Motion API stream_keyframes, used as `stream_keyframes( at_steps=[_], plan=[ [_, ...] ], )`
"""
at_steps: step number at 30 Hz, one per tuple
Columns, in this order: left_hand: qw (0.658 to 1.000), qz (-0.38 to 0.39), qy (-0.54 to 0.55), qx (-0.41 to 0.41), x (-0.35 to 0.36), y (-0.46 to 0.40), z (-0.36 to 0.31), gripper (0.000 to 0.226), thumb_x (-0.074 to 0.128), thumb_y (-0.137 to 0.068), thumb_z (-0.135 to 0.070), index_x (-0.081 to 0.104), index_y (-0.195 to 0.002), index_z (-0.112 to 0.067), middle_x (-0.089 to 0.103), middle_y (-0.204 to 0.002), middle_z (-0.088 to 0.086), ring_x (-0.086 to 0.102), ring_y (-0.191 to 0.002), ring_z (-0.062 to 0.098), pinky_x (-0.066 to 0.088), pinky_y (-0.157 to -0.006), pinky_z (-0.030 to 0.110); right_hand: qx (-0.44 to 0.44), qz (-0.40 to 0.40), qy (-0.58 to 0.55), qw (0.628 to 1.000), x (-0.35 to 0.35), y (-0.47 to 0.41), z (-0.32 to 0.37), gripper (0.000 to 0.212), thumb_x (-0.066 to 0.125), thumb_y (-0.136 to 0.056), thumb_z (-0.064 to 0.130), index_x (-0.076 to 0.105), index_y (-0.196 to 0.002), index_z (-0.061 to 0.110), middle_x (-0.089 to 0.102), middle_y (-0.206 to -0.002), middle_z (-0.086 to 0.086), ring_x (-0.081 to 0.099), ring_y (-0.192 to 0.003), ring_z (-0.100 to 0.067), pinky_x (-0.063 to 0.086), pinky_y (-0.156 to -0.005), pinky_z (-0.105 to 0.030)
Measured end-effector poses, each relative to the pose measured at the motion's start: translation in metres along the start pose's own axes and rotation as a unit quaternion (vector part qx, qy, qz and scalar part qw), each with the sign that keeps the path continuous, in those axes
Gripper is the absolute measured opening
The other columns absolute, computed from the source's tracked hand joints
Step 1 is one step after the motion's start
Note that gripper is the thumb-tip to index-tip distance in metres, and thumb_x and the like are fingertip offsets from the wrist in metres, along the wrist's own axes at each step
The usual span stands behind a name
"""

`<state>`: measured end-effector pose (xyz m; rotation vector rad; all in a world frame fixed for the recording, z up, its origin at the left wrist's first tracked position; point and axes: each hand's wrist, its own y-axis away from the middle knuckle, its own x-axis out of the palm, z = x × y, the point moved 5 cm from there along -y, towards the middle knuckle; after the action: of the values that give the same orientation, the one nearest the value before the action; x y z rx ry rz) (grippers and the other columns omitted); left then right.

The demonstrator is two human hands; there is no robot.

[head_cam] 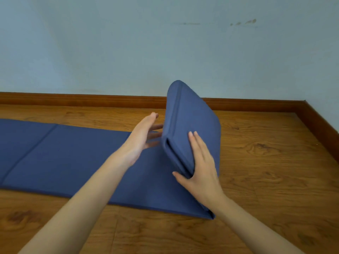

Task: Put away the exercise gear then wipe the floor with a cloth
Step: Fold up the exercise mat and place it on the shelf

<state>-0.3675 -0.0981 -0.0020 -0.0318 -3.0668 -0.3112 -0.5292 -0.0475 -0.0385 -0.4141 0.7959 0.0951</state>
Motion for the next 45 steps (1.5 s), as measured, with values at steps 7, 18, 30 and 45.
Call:
stream_keyframes(
  at_steps=[7, 18, 30, 45],
  plan=[
    [0.985, 0.037, -0.123, -0.118, -0.033, -0.012, 0.004, 0.088, 0.077, -0.072, -0.028, 0.025, -0.143, -0.022, 0.056, -0.126, 0.002, 0.060, -0.105, 0.022, 0.050, -0.087, 0.038, -0.084, 0.165, 0.070, 0.980, 0.037, 0.011, -0.002, 0.109, 0.067, -0.076, 0.051, -0.023, -0.136, 0.054, -0.020, -0.154, 0.015, -0.019, -0.142, -0.004, 0.000, -0.115, -0.027],
    [0.991, 0.079, 0.048, -0.102, -0.110, -0.002, 0.071, 0.087, 0.092, -0.035, -0.043, 0.058, -0.115, -0.029, 0.071, -0.105, 0.004, 0.070, -0.088, 0.022, 0.058, -0.064, 0.033, -0.035, 0.266, 0.158, 0.950, 0.048, 0.042, -0.055, 0.094, 0.055, -0.080, 0.063, -0.019, -0.136, 0.052, -0.037, -0.147, 0.014, -0.033, -0.137, -0.008, -0.009, -0.115, -0.031],
    [0.853, -0.210, -0.462, -0.124, -0.142, -0.009, 0.173, 0.038, 0.021, -0.100, -0.035, 0.045, -0.096, -0.005, 0.059, -0.094, 0.017, 0.053, -0.082, 0.033, 0.037, -0.072, 0.038, 0.025, 0.387, 0.219, 0.895, 0.074, 0.052, -0.083, 0.086, 0.052, -0.087, 0.054, -0.008, -0.147, 0.040, -0.020, -0.156, 0.003, -0.017, -0.144, -0.022, -0.001, -0.116, -0.038],
    [0.803, -0.168, -0.572, -0.007, -0.135, -0.008, 0.212, 0.060, 0.021, -0.093, -0.041, 0.038, -0.141, -0.008, 0.046, -0.137, 0.019, 0.049, -0.121, 0.033, 0.044, -0.095, 0.043, 0.018, 0.380, 0.230, 0.896, 0.124, 0.049, -0.100, 0.089, 0.008, -0.058, 0.091, -0.014, -0.137, 0.057, -0.032, -0.151, 0.008, -0.036, -0.136, -0.018, -0.019, -0.111, -0.045]
  ],
)
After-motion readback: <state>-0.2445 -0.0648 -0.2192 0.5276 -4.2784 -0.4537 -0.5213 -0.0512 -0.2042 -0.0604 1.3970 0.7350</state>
